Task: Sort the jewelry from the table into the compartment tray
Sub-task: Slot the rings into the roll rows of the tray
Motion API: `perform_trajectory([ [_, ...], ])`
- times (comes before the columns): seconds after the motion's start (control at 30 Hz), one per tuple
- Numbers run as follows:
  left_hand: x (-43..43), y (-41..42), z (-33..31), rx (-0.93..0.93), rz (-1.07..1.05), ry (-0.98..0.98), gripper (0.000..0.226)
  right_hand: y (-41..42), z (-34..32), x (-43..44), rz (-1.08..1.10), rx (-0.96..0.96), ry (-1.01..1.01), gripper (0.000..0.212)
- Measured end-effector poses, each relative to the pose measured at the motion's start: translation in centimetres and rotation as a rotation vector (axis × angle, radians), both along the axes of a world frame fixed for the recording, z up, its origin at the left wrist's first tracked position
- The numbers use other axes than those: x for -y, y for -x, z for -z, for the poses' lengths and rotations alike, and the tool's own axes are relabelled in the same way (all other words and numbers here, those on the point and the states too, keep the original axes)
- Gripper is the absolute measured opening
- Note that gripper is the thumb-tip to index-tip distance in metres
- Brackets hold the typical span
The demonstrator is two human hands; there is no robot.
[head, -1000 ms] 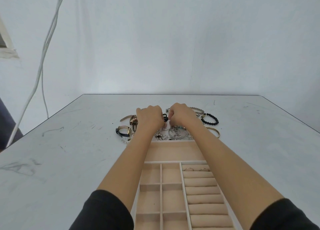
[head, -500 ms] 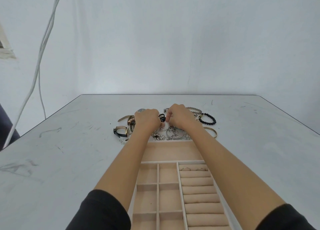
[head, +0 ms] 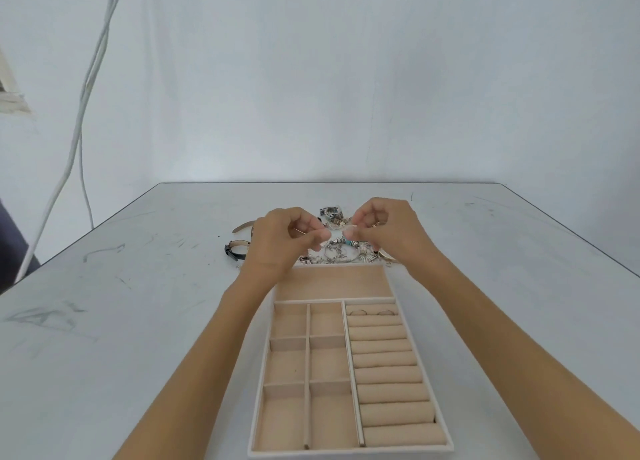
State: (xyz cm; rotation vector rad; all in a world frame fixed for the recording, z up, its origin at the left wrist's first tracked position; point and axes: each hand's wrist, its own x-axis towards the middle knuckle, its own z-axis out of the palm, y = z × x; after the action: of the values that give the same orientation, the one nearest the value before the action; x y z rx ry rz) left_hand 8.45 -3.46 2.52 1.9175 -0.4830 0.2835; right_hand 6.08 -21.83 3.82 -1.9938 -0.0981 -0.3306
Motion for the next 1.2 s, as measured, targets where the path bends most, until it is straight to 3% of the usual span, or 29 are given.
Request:
perform_trajectory([
  [0.13,0.5,3.1,-0.1,-0.018,0.119,0.064,0.008,4.0,0.3,0.6,-0.026,0.01,-0.073,0.016],
  [0.43,0.7,6.0,0.8,-0.045,0.249,-0.025,0.007,9.5,1.5,1.9,-0.029,-0.014,0.08,0.012],
  [0.93,0.4,5.9,1.1,-0.005,0.22,-0.117,0.01,10.4,1.6,2.0,-0.064,-0.069,0.219,0.023],
  [1.2,0.2,5.9,1.1,-0.022,0.248,-0.081,0.01,10.5,1.7,2.2,-0.099,-0.082,0.248,0.018],
])
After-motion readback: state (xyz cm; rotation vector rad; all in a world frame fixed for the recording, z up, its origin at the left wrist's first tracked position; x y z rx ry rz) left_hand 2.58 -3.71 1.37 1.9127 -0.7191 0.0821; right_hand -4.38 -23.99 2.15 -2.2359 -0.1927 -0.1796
